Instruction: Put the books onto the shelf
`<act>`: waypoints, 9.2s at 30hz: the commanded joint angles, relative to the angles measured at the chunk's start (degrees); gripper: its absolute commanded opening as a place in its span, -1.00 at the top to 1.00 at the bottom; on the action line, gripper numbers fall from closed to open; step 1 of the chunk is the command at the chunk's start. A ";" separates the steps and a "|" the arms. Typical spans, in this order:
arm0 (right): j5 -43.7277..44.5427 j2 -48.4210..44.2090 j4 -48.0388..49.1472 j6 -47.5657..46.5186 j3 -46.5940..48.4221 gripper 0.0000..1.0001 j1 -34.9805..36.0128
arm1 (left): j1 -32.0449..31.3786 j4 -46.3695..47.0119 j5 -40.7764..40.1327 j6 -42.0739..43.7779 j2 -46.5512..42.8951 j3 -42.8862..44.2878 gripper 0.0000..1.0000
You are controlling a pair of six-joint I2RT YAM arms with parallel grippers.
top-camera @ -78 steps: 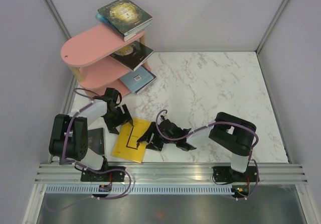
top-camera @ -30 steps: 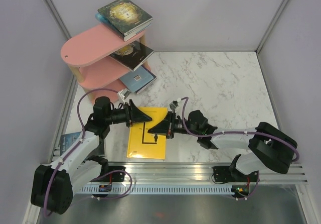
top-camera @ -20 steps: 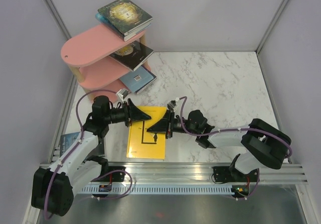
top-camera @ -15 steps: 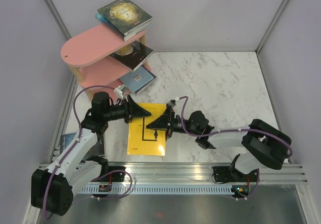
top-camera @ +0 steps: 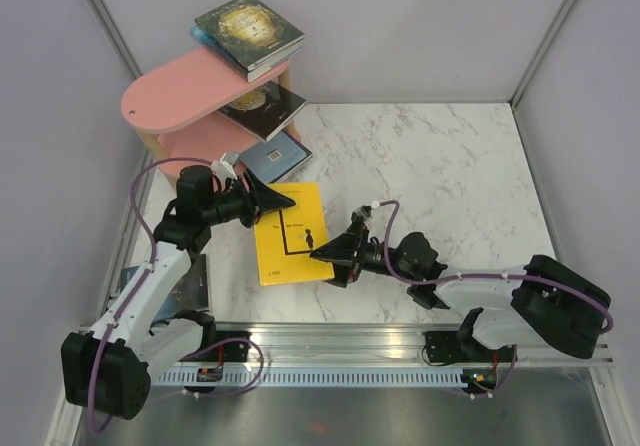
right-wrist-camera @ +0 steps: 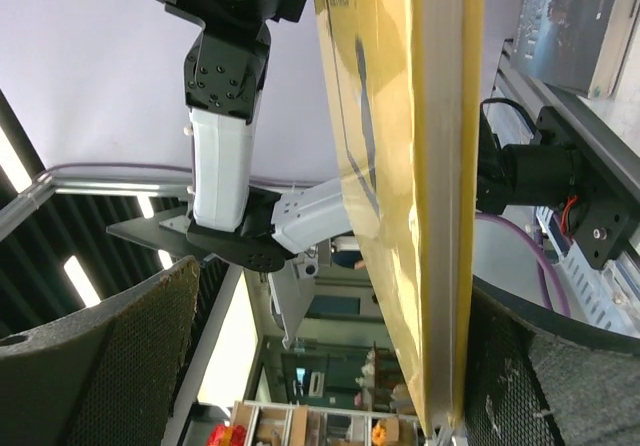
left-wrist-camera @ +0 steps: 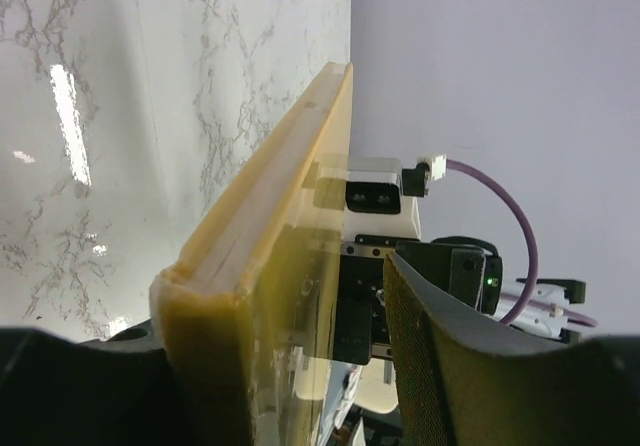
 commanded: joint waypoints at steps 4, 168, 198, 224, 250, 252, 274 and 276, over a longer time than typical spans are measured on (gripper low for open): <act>11.64 -9.92 -4.92 1.96 -2.19 -0.96 1.20 | 0.38 1.76 -5.18 -7.84 -1.05 3.82 0.95; -1.96 -1.15 -79.38 -36.44 31.47 -0.55 -12.60 | 43.26 -45.62 -45.53 19.65 9.49 8.12 -0.89; -10.23 7.47 -81.76 -38.99 32.36 -0.54 -12.51 | 58.56 -19.52 -67.07 28.18 33.92 9.18 -0.99; -6.97 8.97 -81.15 -40.31 32.44 -0.51 -15.76 | 44.54 -18.62 -49.48 6.58 20.06 -3.21 -0.90; -3.02 13.63 -76.14 -42.07 34.99 -0.51 -16.73 | -10.15 -21.36 -41.24 -18.66 4.49 -17.80 -0.89; -2.75 13.45 -76.14 -42.50 35.17 -0.51 -17.25 | -13.40 -14.00 -40.00 -19.63 5.79 -18.42 -0.89; -4.07 -2.90 -86.07 -49.10 24.10 -0.52 -32.81 | -31.87 -17.63 -40.94 7.87 27.88 25.79 -0.85; -3.99 -3.69 -86.16 -49.01 21.56 -0.52 -32.81 | -31.88 -17.66 -40.96 7.88 23.75 22.30 -0.85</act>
